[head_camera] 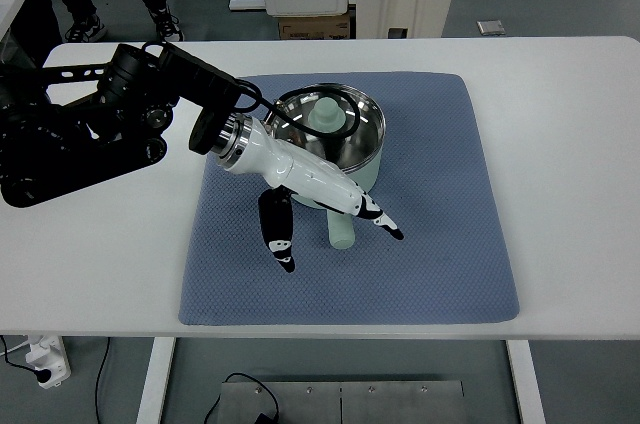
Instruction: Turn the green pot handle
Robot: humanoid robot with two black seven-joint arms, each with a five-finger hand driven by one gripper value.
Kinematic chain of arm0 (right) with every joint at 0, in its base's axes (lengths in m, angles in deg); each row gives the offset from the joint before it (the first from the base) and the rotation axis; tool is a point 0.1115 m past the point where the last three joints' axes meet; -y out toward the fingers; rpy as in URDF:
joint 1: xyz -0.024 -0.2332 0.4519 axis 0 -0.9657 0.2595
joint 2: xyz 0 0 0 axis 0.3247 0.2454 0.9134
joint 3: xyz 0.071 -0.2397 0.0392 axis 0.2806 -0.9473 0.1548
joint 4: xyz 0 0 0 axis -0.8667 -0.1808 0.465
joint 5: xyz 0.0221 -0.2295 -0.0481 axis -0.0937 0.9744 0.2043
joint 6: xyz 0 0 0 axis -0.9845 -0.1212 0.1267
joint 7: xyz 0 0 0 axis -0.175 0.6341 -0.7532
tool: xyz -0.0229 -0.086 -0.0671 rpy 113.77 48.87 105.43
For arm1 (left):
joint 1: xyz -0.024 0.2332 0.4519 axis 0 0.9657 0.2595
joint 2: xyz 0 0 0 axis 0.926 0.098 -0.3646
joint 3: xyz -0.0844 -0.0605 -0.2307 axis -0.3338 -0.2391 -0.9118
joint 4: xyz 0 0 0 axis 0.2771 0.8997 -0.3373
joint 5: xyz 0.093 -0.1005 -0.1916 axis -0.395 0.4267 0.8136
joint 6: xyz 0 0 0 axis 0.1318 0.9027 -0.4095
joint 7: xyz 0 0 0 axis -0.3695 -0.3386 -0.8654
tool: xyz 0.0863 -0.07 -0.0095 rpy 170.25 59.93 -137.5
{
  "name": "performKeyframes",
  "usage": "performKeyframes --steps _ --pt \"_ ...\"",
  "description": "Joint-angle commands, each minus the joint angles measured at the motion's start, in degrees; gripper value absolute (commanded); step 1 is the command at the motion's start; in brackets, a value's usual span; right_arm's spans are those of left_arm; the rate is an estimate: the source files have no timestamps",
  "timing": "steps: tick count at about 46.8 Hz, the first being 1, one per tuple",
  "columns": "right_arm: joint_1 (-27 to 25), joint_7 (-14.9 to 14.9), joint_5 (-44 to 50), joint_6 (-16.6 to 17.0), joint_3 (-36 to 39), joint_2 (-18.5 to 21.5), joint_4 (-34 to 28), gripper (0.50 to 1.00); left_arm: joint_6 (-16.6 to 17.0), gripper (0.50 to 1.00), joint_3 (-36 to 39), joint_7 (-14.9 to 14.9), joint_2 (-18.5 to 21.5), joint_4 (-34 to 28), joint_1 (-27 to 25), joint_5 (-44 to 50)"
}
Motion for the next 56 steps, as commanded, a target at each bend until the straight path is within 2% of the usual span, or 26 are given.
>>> performKeyframes --steps 1,21,37,56 --pt "-0.01 0.00 0.00 -0.01 0.00 0.00 0.05 1.000 -0.01 1.000 1.80 0.08 -0.99 0.63 -0.22 -0.49" --pt "-0.01 0.00 0.00 -0.09 0.00 0.00 -0.04 1.000 0.10 1.000 3.47 0.08 -4.42 3.44 0.22 -5.23" --pt "-0.01 0.00 0.00 -0.01 0.00 0.00 -0.04 1.000 -0.01 1.000 9.18 0.00 -2.22 3.18 -1.62 -8.57" --pt "-0.01 0.00 0.00 -0.01 0.00 0.00 0.05 1.000 -0.01 1.000 12.52 -0.53 0.24 2.13 -4.08 -13.67"
